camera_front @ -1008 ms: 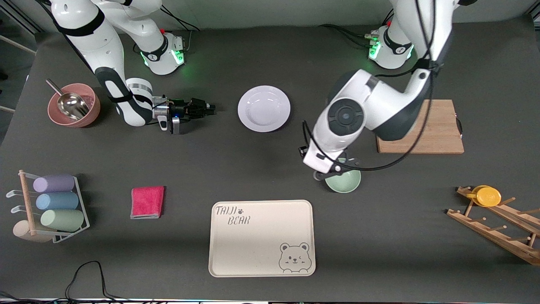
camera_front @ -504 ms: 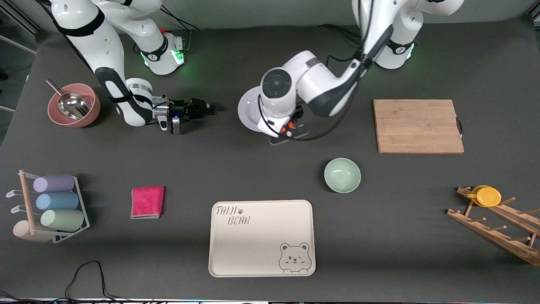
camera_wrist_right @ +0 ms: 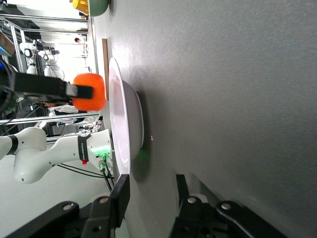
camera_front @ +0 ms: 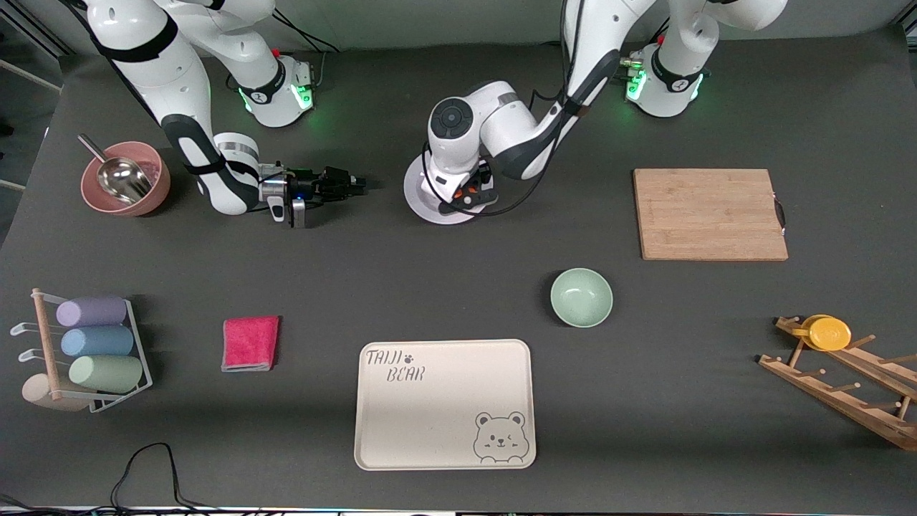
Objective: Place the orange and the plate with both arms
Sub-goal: 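Carry the orange over the white plate and lower it with the left gripper, then open the left gripper and withdraw it toward the cutting board, then slide the plate with the right gripper onto the bear tray, then open the right gripper and release the plate rim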
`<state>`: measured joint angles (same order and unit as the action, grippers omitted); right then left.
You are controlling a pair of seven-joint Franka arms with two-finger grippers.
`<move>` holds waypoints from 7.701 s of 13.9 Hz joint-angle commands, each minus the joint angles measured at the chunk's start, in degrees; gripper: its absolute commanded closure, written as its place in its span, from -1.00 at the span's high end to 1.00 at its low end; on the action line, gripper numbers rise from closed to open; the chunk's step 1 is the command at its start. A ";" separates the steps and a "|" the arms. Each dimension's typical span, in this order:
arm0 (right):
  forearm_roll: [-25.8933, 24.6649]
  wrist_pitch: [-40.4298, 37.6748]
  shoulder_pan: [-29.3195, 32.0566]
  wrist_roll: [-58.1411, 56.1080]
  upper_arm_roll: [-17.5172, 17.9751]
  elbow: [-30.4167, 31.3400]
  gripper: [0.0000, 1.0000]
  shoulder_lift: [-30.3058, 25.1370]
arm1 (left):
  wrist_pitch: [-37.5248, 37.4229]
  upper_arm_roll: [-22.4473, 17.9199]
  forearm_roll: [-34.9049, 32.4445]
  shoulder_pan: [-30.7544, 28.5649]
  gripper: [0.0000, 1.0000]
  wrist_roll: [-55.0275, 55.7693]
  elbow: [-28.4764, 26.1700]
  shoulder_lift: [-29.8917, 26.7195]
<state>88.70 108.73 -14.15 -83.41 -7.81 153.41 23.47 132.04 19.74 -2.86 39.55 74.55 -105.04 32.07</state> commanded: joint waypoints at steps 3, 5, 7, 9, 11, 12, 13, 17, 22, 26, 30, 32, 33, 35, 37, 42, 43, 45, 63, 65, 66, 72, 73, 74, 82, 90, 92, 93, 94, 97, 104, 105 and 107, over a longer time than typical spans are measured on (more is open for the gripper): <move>1.21 -1.16 0.26 -2.11 -0.19 -0.39 -0.10 1.40 | 5.50 -0.93 -2.05 2.55 -1.00 5.07 -0.08 2.90; 1.21 -1.16 0.26 -2.11 -0.19 -0.31 -0.10 1.40 | 5.60 -0.93 -2.24 2.90 -1.00 5.77 -0.08 3.43; 1.21 -1.16 0.26 -2.11 -0.19 -0.39 -0.10 1.40 | 5.51 -0.93 -2.24 3.26 -1.00 5.78 0.01 3.52; 1.21 -1.16 0.26 -2.11 -0.19 -0.39 -0.10 1.40 | 5.42 -0.93 -2.24 2.99 -0.62 5.87 0.01 3.52; 1.21 -1.16 0.26 -2.11 -0.19 -0.39 -0.10 1.49 | 4.73 -1.02 -2.24 2.90 1.00 6.04 0.01 3.35; 1.21 -1.16 0.26 -2.02 -0.19 -0.39 -0.10 1.49 | 4.46 -1.02 -2.24 2.64 1.00 6.39 0.01 3.17; 1.21 -1.16 0.26 -2.11 -0.19 -0.39 -0.10 1.49 | 4.20 -1.02 -2.24 2.55 1.00 6.57 0.01 2.82; 2.96 -1.16 0.18 -2.28 -0.01 -0.39 -0.10 2.19 | -3.42 -1.20 -2.24 -2.61 1.00 1.16 0.71 -4.00; 5.77 -1.16 -0.70 -2.90 0.43 -0.48 -0.10 2.28 | -24.17 -11.24 -0.57 -16.52 1.00 -31.33 5.45 -17.46; 14.54 -1.16 -6.05 -2.90 2.27 -1.53 -0.10 2.37 | -28.23 -30.16 1.19 -15.64 1.00 -54.46 5.19 -22.75; 22.20 -1.16 -11.94 -2.81 2.89 -4.25 -0.10 4.30 | -30.43 -41.08 1.45 -16.34 1.00 -72.24 5.46 -24.16; 24.66 -1.07 -14.23 -2.81 2.89 -5.31 -0.10 5.09 | -33.32 -40.84 1.37 -19.66 1.00 -73.06 7.38 -24.95; 25.63 -1.07 -14.85 -2.81 2.89 -5.84 -0.10 5.53 | -35.60 -38.83 1.37 -22.82 1.00 -73.06 9.31 -24.78; 25.99 -1.07 -14.94 -2.81 3.24 -6.19 -0.10 5.89 | -39.38 -27.01 1.10 -33.25 1.00 -72.36 12.91 -24.43; 26.08 -1.07 -14.94 -2.81 3.77 -6.28 -0.15 5.97 | -41.24 -21.86 0.14 -36.82 1.00 -72.09 14.24 -24.25; 26.08 -1.07 -14.94 -2.90 4.38 -6.72 -0.79 5.89 | -43.53 -21.85 -2.84 -35.86 1.00 -72.00 16.78 -24.08; 26.08 -1.07 -14.94 -2.90 4.38 -6.81 -0.89 5.89 | -43.88 -21.85 -2.85 -35.86 1.00 -72.27 16.97 -24.07; 25.99 -1.16 -14.68 -2.37 4.38 -6.99 -0.95 5.36 | -46.77 -21.76 -2.94 -35.77 1.00 -72.18 18.89 -24.16; 8.85 -1.24 -2.37 26.80 3.94 -34.71 -1.00 1.98 | -46.87 -21.32 -0.58 -29.18 1.00 -70.95 20.05 -23.11; 9.64 -1.24 -1.93 29.52 3.86 -45.17 -1.00 9.89 | -47.22 -21.24 0.39 -29.18 1.00 -70.95 20.05 -23.11; 9.73 -1.24 -1.85 31.19 3.77 -50.53 -1.00 13.58 | -47.22 -21.24 0.83 -28.91 1.00 -70.69 20.05 -23.19; 9.73 -1.16 -0.79 45.06 1.06 -84.10 -1.00 34.16 | -48.72 -21.24 0.75 -28.82 1.00 -70.25 19.96 -23.99; 9.73 -0.98 -0.79 48.31 0.26 -89.29 -1.00 36.71 | -48.72 -21.24 0.84 -28.82 1.00 -70.25 20.05 -23.99; 9.73 -0.81 -0.79 50.17 0.08 -92.65 -1.00 38.74 | -48.80 -21.24 0.75 -28.65 1.00 -70.16 19.96 -23.99; 9.73 -0.19 0.53 46.33 -0.01 -93.21 -1.00 44.99 | -48.37 -21.32 2.50 -28.82 1.00 -66.47 18.29 -26.53; 9.65 2.53 0.35 43.60 -0.01 -92.94 -0.90 46.93 | -43.18 -21.24 1.98 -32.15 1.00 -66.29 9.33 -32.94; 9.56 2.53 0.35 43.51 -0.01 -92.33 -0.59 47.02 | -42.31 -19.57 1.81 -35.22 1.00 -66.38 9.06 -32.86; 9.56 2.53 0.26 43.51 -0.01 -92.07 -0.38 47.02 | -42.13 -19.57 1.72 -35.85 1.00 -66.38 9.15 -32.69; 9.56 2.53 0.18 43.51 -0.01 -92.06 -0.23 47.02 | -41.86 -19.57 1.72 -35.77 1.00 -66.38 9.24 -32.43; 9.21 2.53 0.26 44.03 -0.01 -92.06 0.20 46.93 | -40.64 -19.57 0.76 -35.33 1.00 -66.20 9.85 -30.67; -6.24 2.53 0.26 58.43 -3.26 -94.87 0.29 44.21 | -42.03 -19.48 0.66 -34.45 1.00 -66.29 10.29 -30.66; -9.83 2.45 0.26 59.67 -3.53 -94.79 0.33 43.25 | -42.39 -19.56 0.66 -33.84 1.00 -66.20 10.29 -30.58; -20.18 2.01 0.61 60.47 -3.53 -94.79 0.41 41.06 | -42.21 -19.57 0.66 -33.57 1.00 -66.12 10.38 -30.58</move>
<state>76.39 111.27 -13.60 -25.60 -11.04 58.31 67.27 90.48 0.39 -1.33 4.99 7.63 -94.66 1.92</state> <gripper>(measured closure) 0.313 0.000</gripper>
